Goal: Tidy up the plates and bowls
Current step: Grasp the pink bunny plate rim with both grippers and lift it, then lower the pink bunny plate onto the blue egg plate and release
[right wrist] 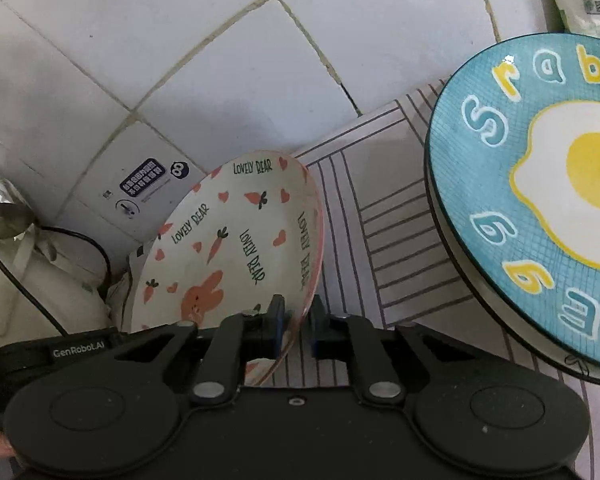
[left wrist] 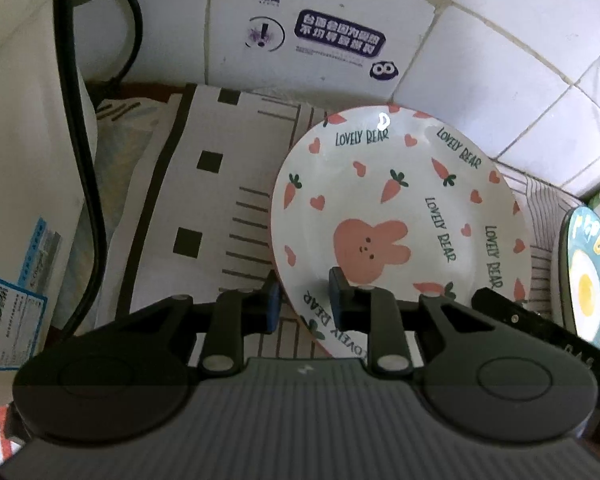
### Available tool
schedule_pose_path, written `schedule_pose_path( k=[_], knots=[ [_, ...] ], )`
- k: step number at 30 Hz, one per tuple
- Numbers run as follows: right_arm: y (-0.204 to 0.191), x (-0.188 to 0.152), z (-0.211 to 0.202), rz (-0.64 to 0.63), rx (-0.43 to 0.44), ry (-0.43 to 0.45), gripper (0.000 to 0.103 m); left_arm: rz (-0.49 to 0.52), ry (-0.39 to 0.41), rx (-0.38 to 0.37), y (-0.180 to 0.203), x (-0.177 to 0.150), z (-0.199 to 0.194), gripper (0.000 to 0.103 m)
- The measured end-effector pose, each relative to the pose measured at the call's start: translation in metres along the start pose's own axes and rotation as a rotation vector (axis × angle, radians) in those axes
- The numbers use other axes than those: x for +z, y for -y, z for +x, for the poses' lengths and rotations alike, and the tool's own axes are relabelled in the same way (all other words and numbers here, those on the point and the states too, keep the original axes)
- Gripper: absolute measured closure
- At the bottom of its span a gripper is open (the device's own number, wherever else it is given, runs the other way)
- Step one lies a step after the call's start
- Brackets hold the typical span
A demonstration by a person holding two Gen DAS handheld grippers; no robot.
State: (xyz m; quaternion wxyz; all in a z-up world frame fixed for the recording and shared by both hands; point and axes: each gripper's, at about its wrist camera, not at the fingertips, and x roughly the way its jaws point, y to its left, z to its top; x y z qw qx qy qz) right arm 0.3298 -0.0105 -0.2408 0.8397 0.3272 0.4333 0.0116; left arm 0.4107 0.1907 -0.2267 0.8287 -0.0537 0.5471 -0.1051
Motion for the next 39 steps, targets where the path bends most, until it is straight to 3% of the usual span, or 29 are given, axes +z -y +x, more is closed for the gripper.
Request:
schedule_pose_path(
  k=[3,11,20,29,39],
  knots=[
    [-0.01,0.001,-0.004,-0.082,-0.01,-0.002,0.085,0.061,0.013,0.011,0.006,-0.002,-0.01,0.081],
    [-0.004,0.002,-0.028,-0.103,0.034,-0.013,0.083,0.071,0.019,-0.037,0.015,-0.024,-0.038,0.082],
    [0.013,-0.007,-0.08,-0.096,0.035,0.039,0.08,0.14,0.052,-0.05,0.062,-0.041,-0.065,0.082],
    [0.049,0.004,-0.132,-0.096,0.037,0.099,0.078,0.232,0.059,-0.089,0.129,-0.046,-0.08,0.082],
    [0.117,0.021,-0.168,-0.048,0.018,0.097,0.078,0.268,-0.003,-0.117,0.199,-0.058,-0.057,0.082]
  ],
)
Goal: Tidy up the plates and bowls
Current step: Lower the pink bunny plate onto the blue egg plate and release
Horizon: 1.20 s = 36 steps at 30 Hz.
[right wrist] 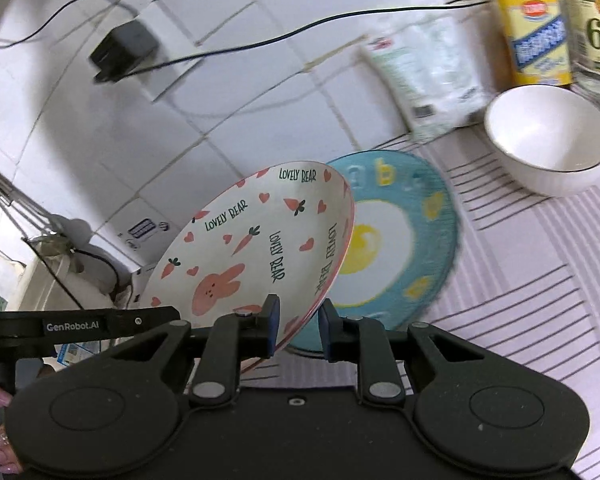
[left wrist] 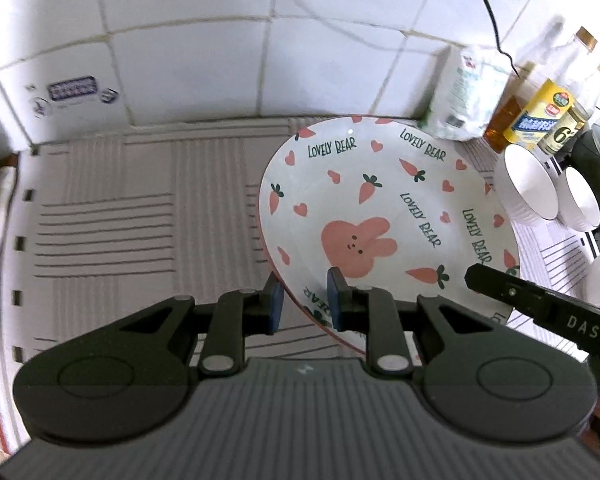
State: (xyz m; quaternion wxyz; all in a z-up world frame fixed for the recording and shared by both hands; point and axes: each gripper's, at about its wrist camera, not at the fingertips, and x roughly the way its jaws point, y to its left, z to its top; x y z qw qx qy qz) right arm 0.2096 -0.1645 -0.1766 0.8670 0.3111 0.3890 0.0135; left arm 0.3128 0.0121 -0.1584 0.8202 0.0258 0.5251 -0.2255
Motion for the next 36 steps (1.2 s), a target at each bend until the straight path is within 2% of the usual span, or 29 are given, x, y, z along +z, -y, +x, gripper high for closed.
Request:
schedule_pose_path(
  k=[10,17,23,33,36],
  knots=[
    [0.047,0.019,-0.003,-0.007,0.006,-0.046,0.077,-0.012,-0.05,0.029,0.008,0.002,0.006,0.082],
    [0.063,0.031,0.001,0.003,0.036,-0.077,0.076,-0.052,-0.078,0.075,0.016,0.007,0.013,0.082],
    [0.067,0.045,0.002,0.003,0.049,-0.115,0.076,-0.097,-0.079,0.106,0.02,0.006,0.013,0.082],
    [0.054,0.056,0.006,-0.106,0.002,-0.192,0.075,-0.117,-0.082,0.154,0.032,0.005,0.011,0.082],
    [0.05,0.059,0.008,-0.119,-0.046,-0.217,0.076,-0.118,-0.092,0.163,0.036,0.006,0.014,0.081]
  ],
)
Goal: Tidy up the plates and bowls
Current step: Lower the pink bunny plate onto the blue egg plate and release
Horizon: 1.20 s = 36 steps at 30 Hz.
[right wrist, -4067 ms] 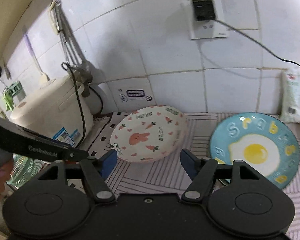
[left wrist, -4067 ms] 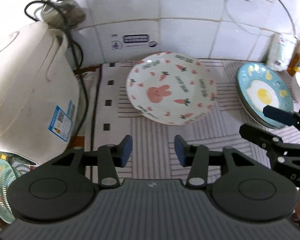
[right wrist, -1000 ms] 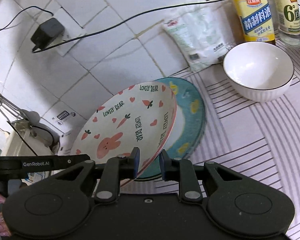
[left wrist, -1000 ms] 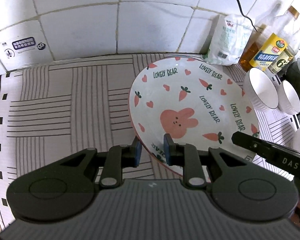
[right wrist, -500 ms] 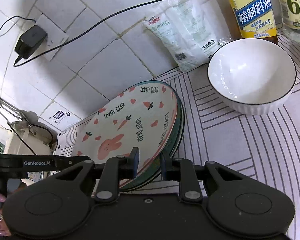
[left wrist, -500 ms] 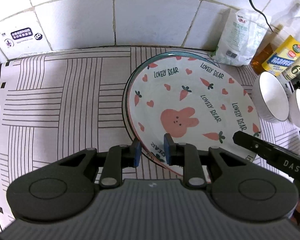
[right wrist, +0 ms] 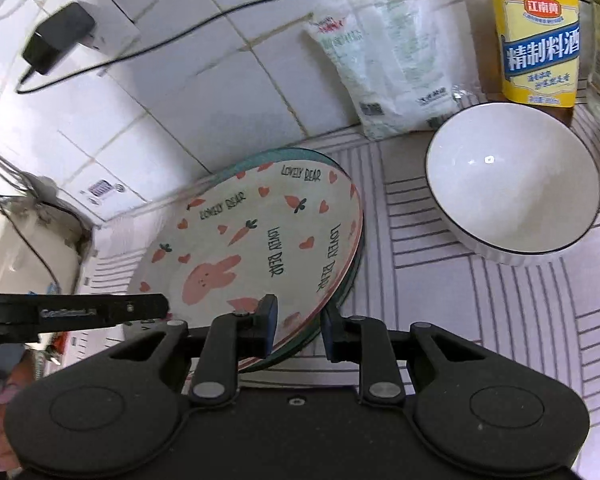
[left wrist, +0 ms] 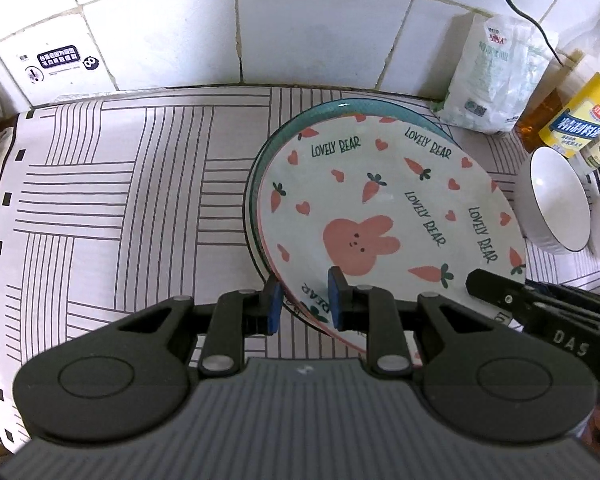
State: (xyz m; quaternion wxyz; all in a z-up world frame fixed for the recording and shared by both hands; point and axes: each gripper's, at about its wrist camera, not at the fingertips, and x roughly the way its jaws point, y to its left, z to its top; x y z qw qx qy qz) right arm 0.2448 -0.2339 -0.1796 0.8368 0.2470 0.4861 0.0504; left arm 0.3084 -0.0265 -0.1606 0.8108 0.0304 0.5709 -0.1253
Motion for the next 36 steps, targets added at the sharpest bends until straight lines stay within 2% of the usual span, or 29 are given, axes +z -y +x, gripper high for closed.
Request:
schedule_pose_path(
  k=[3,8,15,23,29,32,36],
  knots=[
    [-0.011,0.003,0.0,-0.043,-0.061,-0.01,0.076,-0.017,-0.015,0.013,0.0,0.001,0.003,0.081],
    [-0.018,0.005,-0.002,-0.074,-0.098,-0.024,0.075,-0.023,-0.07,0.012,-0.002,0.002,0.009,0.081],
    [-0.034,0.007,0.009,-0.148,-0.212,-0.071,0.068,-0.089,-0.14,-0.004,-0.01,0.004,0.02,0.08],
    [-0.039,0.01,0.022,-0.172,-0.247,-0.062,0.062,-0.073,-0.138,0.003,-0.011,0.008,0.024,0.08],
    [-0.046,0.005,0.024,-0.239,-0.294,-0.041,0.059,-0.062,-0.123,0.005,-0.009,0.003,0.017,0.082],
    [-0.043,0.001,0.021,-0.243,-0.282,-0.01,0.058,-0.041,-0.108,-0.007,-0.01,-0.001,0.009,0.082],
    [-0.039,-0.011,0.007,-0.213,-0.271,0.056,0.056,0.005,-0.085,0.018,-0.008,-0.008,-0.006,0.081]
  ],
)
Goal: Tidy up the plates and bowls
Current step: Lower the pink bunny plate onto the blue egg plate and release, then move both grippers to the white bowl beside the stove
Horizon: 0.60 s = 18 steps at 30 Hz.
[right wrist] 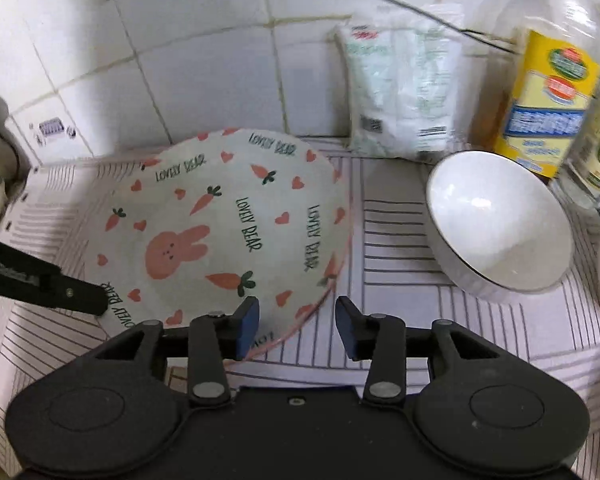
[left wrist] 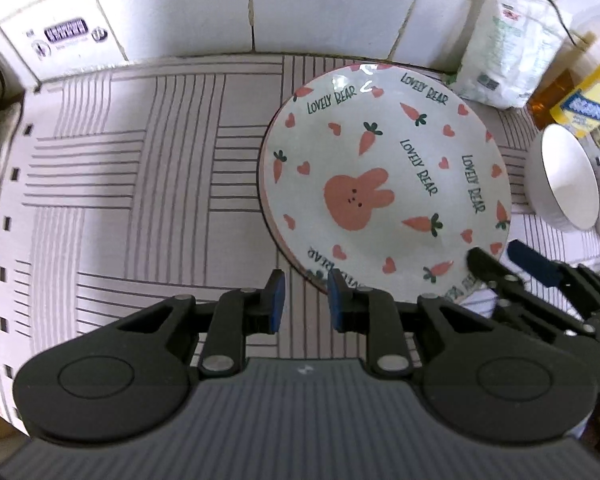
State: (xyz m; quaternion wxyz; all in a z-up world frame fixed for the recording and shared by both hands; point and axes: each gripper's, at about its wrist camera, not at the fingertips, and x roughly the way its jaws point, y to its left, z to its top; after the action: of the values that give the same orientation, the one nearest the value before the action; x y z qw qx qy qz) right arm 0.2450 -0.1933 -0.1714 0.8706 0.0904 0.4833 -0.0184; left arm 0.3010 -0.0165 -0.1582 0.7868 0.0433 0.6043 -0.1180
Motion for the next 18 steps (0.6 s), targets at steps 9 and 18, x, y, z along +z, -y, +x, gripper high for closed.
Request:
schedule_pose_path(
  k=[9,18],
  knots=[
    [0.019,-0.032,-0.073,0.056,0.019,0.155,0.052,0.114,0.069,-0.022,0.02,-0.027,-0.039,0.081],
    [0.043,-0.062,-0.133,0.047,-0.015,0.19,0.047,0.214,0.086,-0.055,0.065,-0.058,-0.068,0.08]
  ],
)
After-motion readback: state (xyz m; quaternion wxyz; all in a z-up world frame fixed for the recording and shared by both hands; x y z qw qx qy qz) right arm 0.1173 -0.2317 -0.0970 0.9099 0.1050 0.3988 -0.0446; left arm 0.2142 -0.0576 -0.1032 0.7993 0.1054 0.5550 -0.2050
